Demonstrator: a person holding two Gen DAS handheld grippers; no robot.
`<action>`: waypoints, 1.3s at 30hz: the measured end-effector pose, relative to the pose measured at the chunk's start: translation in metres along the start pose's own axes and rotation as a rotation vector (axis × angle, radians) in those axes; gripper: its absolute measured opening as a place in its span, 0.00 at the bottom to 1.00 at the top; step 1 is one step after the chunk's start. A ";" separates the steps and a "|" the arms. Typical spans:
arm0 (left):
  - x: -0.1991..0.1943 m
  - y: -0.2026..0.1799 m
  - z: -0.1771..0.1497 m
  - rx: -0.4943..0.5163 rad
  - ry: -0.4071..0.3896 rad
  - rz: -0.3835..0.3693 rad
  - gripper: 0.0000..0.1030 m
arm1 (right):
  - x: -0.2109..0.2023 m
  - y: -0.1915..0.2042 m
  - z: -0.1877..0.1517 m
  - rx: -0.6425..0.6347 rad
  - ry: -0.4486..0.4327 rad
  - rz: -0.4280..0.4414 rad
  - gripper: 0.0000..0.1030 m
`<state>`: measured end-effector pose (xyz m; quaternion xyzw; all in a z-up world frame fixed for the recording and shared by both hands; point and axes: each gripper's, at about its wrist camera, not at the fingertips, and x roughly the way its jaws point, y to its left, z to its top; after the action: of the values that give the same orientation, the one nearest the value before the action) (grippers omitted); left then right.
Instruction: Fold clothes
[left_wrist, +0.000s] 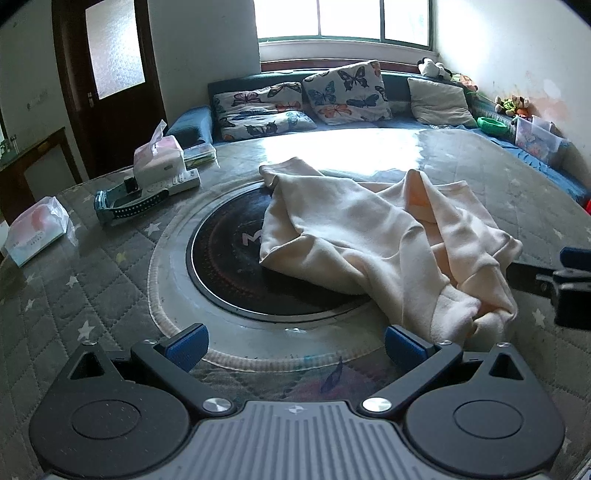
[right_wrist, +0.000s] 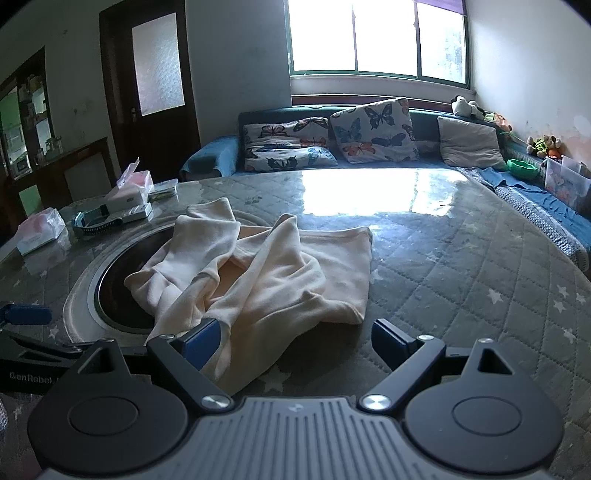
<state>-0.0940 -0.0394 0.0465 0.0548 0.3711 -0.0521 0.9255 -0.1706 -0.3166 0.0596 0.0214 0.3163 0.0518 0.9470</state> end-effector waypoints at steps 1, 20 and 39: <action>0.000 0.000 0.000 -0.001 0.000 -0.001 1.00 | 0.000 0.000 0.000 -0.001 0.002 0.001 0.88; 0.004 -0.004 0.006 0.005 0.004 -0.015 1.00 | 0.005 0.004 0.005 -0.018 0.004 0.006 0.87; 0.008 -0.004 0.016 0.021 -0.008 -0.007 1.00 | 0.010 0.007 0.013 -0.044 -0.001 0.033 0.82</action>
<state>-0.0782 -0.0465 0.0523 0.0631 0.3671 -0.0595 0.9261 -0.1553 -0.3089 0.0640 0.0058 0.3141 0.0744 0.9464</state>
